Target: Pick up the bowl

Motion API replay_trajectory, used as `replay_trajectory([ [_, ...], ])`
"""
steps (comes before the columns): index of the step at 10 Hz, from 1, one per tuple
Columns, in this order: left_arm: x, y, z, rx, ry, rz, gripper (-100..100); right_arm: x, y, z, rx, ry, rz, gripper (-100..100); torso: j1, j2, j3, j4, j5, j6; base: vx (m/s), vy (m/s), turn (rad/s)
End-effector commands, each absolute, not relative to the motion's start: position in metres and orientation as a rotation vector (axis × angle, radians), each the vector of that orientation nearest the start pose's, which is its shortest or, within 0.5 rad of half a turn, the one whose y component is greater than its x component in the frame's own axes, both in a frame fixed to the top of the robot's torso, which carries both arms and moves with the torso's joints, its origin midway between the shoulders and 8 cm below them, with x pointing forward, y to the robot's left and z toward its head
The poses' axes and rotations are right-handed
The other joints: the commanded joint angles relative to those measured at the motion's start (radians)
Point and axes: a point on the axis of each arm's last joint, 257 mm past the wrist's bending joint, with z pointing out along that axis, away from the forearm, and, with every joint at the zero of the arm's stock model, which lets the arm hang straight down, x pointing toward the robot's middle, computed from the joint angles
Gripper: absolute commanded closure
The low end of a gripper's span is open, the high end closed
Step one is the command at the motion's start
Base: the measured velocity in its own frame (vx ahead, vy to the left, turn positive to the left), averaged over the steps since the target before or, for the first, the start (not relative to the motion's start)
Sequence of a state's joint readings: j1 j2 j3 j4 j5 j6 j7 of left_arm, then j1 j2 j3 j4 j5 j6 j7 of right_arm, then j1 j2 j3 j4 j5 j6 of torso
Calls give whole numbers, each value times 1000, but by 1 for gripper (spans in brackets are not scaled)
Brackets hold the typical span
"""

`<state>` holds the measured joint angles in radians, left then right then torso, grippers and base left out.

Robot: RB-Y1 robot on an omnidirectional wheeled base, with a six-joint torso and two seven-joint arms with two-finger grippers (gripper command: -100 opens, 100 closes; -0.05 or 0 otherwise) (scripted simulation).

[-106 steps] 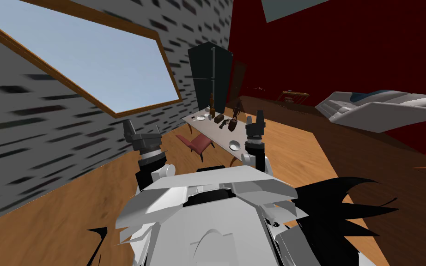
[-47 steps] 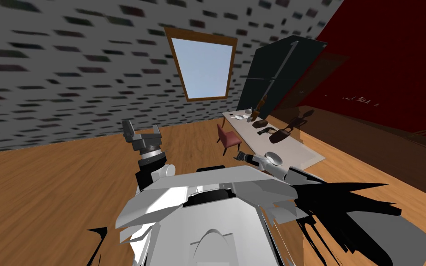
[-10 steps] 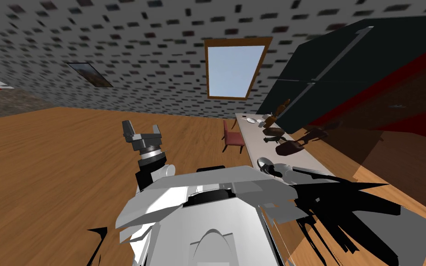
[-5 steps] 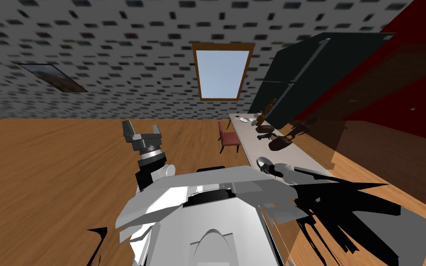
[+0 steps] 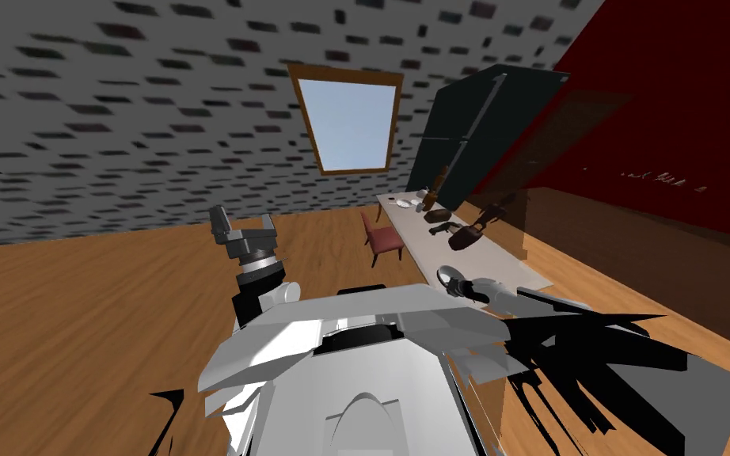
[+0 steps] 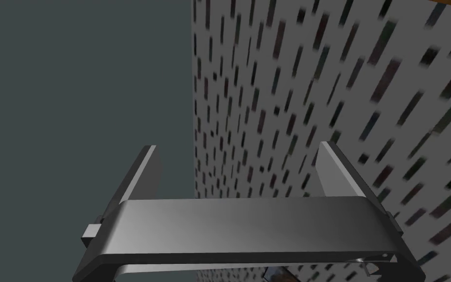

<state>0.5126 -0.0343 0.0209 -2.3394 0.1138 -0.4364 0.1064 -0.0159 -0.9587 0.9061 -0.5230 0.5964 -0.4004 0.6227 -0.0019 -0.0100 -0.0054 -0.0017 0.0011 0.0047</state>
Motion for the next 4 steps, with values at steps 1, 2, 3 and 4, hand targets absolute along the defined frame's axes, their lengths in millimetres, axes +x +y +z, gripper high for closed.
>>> replay_trajectory([
  [1,337,303,35,-796,486,-1445,0,170,-606,-537,-1180,2624,-309,100,0,0,0,0,0,0,217,72,-460],
  [2,337,303,35,-796,486,-1445,0,173,-606,-534,-1229,2595,-307,100,0,-1,0,0,0,-1,190,78,-379],
  [3,337,303,35,-796,486,-1445,0,170,-607,-536,-1189,2619,-309,100,0,0,0,0,0,-2,72,40,-75],
  [4,337,303,35,-796,486,-1446,0,170,-606,-536,-1199,2615,-307,0,-3,5,3,2,0,-4,13,9,12],
])
